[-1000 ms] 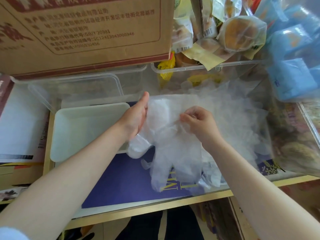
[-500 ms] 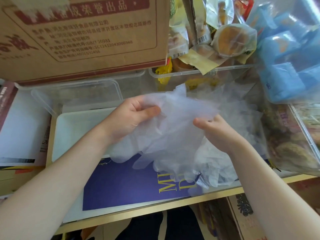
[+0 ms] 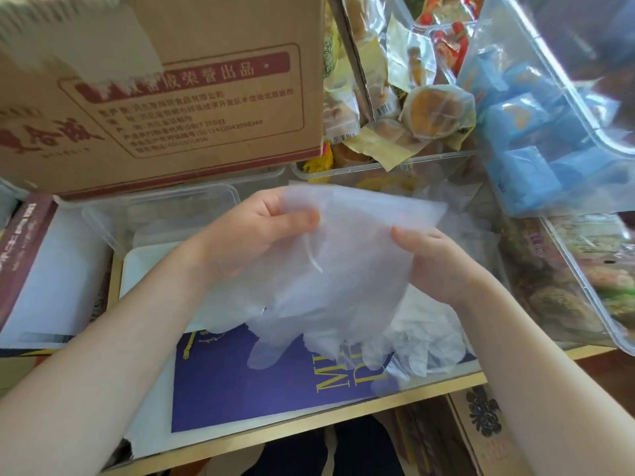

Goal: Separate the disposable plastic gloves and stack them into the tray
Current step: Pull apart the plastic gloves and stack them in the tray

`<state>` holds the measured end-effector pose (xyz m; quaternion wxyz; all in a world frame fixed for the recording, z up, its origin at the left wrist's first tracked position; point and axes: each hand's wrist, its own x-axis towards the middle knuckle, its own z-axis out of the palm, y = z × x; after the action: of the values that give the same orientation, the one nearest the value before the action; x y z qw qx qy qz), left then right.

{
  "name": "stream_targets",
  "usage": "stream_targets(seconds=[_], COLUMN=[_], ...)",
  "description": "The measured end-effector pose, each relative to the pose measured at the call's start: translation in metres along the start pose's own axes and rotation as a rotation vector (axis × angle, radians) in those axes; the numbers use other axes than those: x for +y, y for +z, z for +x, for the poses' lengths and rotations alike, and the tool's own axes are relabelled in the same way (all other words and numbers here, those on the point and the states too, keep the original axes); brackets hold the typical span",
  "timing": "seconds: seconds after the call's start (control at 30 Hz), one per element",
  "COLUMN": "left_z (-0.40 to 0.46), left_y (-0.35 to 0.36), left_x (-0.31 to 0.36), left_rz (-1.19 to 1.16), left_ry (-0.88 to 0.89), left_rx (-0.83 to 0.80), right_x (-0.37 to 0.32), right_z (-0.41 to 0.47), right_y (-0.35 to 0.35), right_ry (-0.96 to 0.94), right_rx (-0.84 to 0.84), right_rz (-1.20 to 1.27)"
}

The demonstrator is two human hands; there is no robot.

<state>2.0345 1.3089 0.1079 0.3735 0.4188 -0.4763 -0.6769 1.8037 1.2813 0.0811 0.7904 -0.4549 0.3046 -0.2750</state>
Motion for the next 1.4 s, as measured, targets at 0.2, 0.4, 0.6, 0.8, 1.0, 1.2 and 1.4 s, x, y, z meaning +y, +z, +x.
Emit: stream_targets(seconds=[0.2,0.4,0.6,0.8,1.0,1.2,1.4], left_z=[0.009,-0.004,0.016,0.042,0.041,0.038,0.033], left_y=[-0.006,-0.027,-0.016,0.013,-0.003,-0.018,0.002], left_x=[-0.020,-0.048,-0.058,-0.063,-0.064,-0.091,-0.083], left_rz=[0.148,0.349,0.522,0.215,0.271,1.035,0.830], left_ry=[-0.071,-0.357,-0.356,-0.229,-0.041,-0.168,-0.006], left_rx=[0.083,-0.164,0.035,0.491,0.648,0.577,0.425], right_x=[0.012,0.015,0.025,0.024,0.027,0.060,0.076], right_z=[0.008,0.002,0.008,0.013,-0.014,-0.011,-0.007], right_y=[-0.005,-0.021,-0.017,-0.020,-0.034,-0.053,-0.041], right_ry=[0.099,0.143,0.119,0.090,0.236,0.450,0.166], right_rx=[0.376,0.511,0.508,0.441,-0.034,0.379,0.547], right_rz=[-0.181,-0.308,-0.658,-0.542,-0.229,-1.019,-0.712])
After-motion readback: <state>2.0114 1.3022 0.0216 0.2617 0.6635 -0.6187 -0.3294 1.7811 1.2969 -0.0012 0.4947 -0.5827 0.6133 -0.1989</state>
